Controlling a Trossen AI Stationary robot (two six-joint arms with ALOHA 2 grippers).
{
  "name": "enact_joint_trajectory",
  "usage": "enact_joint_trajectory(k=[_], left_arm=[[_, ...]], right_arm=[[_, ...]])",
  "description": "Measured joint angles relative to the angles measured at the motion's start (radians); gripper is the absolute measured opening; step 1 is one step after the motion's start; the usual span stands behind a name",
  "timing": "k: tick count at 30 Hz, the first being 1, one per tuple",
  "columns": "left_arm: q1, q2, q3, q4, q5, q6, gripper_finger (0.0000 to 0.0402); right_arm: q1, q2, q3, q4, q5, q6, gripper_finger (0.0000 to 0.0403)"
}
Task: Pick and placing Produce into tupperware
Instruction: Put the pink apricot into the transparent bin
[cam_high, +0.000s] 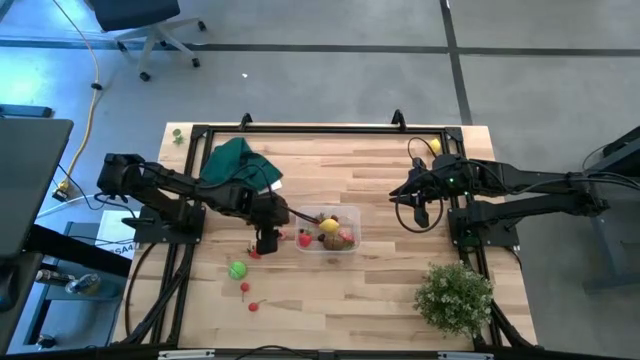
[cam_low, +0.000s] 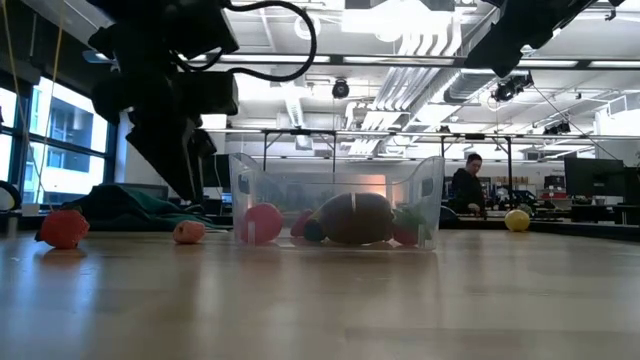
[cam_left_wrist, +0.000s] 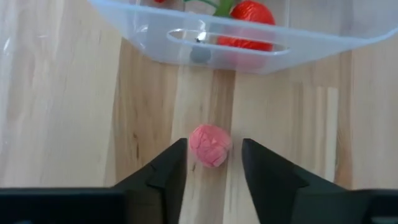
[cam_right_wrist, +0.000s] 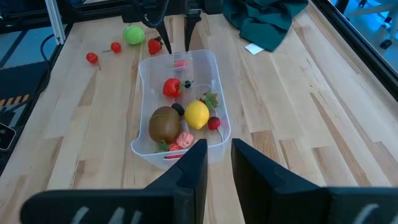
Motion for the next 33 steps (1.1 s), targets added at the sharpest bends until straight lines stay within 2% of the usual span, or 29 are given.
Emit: enact_joint_trajectory(k=[5,10,33], left_arm=[[0.000,0.006,0.000,0.001,-0.017,0.042,0.0198],[-0.007,0.027,0.000,-0.002,-0.023,0.061,0.0221],[-0.022,0.155,0.000,0.071,-0.027,0.064,0.0201]], right_arm=[[0.000,0.000,0.000,0.000,0.000,0.000,0.0062],[0.000,0.000,0.000,0.000,0.000,0.000,0.0062],[0.000,0.000,0.000,0.000,0.000,0.000,0.0062]])
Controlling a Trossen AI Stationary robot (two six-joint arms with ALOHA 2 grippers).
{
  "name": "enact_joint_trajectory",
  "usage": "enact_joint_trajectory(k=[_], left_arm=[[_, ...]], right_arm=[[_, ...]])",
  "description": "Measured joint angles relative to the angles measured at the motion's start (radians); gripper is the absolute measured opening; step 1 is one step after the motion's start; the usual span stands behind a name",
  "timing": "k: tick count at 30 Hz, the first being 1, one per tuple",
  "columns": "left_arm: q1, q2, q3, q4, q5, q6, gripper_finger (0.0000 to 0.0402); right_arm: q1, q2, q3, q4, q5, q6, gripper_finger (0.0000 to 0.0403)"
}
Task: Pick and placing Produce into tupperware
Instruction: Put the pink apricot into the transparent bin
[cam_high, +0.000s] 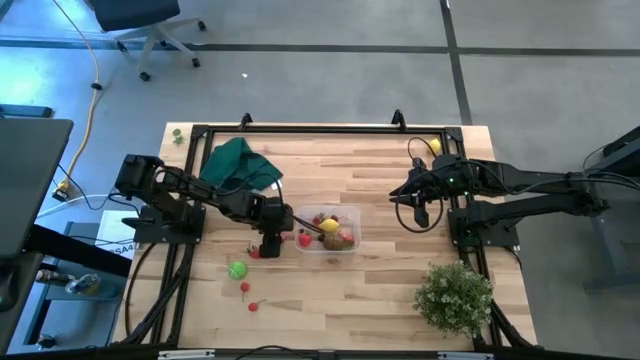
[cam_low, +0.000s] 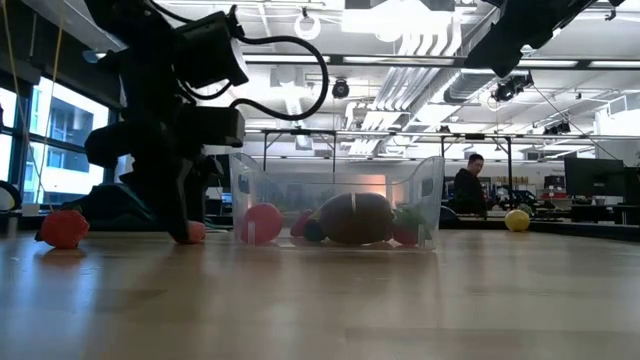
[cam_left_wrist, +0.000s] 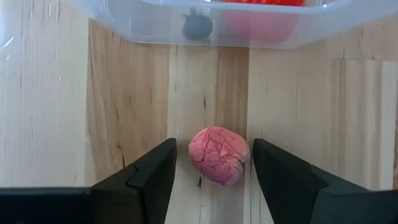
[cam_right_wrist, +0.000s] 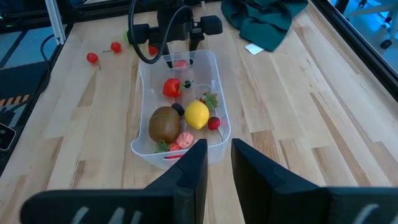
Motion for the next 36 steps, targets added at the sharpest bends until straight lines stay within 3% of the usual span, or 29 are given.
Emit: enact_joint_trajectory(k=[17,36], left_arm=[[0.001,0.000,0.000,-0.004,-0.009,-0.014,0.0122],[0.000,-0.011,0.000,0.001,-0.034,-0.030,0.0117]], right_arm=[[0.000,0.000,0.000,0.000,0.000,0.000,0.0062],[0.000,0.000,0.000,0.000,0.000,0.000,0.0062]])
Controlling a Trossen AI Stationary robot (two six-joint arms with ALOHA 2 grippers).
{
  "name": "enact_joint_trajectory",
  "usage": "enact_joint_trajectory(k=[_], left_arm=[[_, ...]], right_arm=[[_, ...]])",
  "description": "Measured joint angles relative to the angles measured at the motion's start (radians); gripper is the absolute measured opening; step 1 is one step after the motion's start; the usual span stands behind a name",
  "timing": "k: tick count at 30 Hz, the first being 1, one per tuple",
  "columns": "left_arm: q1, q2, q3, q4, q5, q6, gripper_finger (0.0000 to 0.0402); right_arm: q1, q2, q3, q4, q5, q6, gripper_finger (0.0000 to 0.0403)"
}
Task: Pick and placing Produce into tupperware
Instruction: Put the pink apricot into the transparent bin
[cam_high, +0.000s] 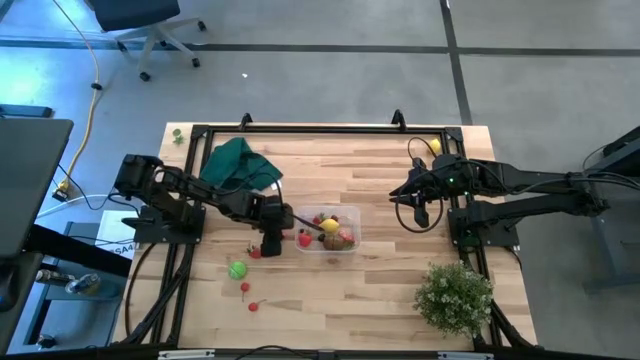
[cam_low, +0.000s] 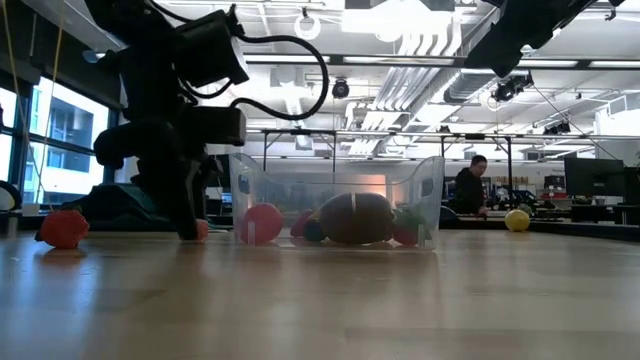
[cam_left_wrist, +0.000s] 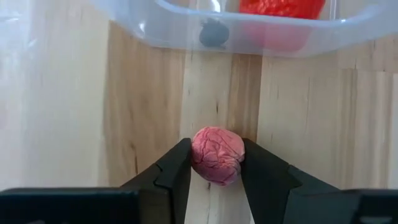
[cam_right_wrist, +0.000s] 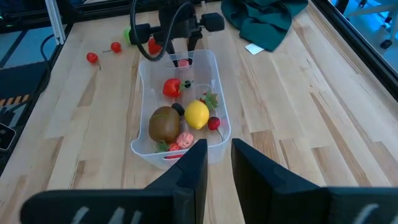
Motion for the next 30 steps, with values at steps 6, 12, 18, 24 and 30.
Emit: enact_joint_trajectory(k=[6,12,18,24,30], left_arm=[[0.002,-0.083,0.000,-0.015,-0.047,0.000,0.0117],[0.003,-0.271,0.000,-0.061,-0.178,0.000,0.0117],[0.002,-0.441,0.055,-0.015,-0.265,0.064,0.0117],[0.002,-0.426,0.198,-0.007,-0.275,0.181,0.0117],[0.002,-0.234,0.344,-0.037,-0.186,0.257,0.0117]], right_arm=[[0.000,0.000,0.000,0.000,0.000,0.000,0.0062],[0.000,0.000,0.000,0.000,0.000,0.000,0.0062],[0.000,0.000,0.000,0.000,0.000,0.000,0.0062],[0.000,0.000,0.000,0.000,0.000,0.000,0.0062],[0.000,0.000,0.000,0.000,0.000,0.000,0.0062]])
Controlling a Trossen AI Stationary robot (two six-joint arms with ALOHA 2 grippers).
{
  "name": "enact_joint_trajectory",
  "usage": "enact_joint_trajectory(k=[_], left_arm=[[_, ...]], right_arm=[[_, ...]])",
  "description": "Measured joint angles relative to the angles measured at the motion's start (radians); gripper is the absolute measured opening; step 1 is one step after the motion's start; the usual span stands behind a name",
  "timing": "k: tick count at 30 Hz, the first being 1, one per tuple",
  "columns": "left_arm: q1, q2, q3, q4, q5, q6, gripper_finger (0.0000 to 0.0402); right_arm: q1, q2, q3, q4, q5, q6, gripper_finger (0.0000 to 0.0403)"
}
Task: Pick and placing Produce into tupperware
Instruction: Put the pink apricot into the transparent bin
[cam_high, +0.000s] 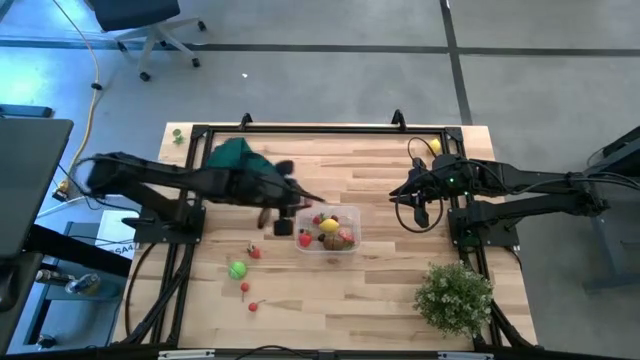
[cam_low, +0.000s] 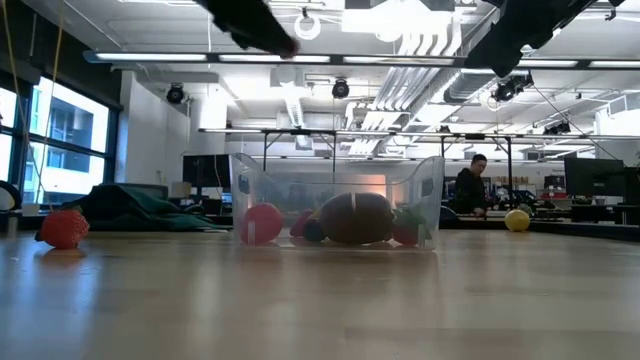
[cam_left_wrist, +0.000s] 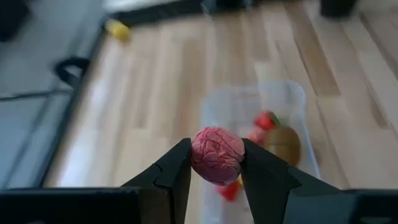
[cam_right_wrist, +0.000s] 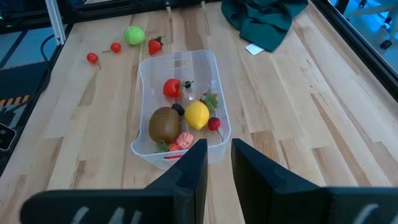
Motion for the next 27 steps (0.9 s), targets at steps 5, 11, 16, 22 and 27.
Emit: enact_joint_trajectory(k=[5,11,16,22,27], left_arm=[[-0.001,0.212,0.100,-0.103,0.097,0.001,0.0117],[-0.022,0.354,0.128,-0.130,0.151,0.001,0.0117],[-0.049,0.401,0.128,-0.146,0.122,-0.002,0.0117],[-0.082,0.448,0.129,-0.145,0.021,-0.002,0.0117],[-0.080,0.484,0.129,-0.139,0.020,-0.003,0.0117]], right_arm=[[0.000,0.000,0.000,0.000,0.000,0.000,0.0062],[0.000,0.000,0.000,0.000,0.000,0.000,0.0062],[0.000,0.000,0.000,0.000,0.000,0.000,0.0062],[0.000,0.000,0.000,0.000,0.000,0.000,0.0062],[0.000,0.000,0.000,0.000,0.000,0.000,0.0062]])
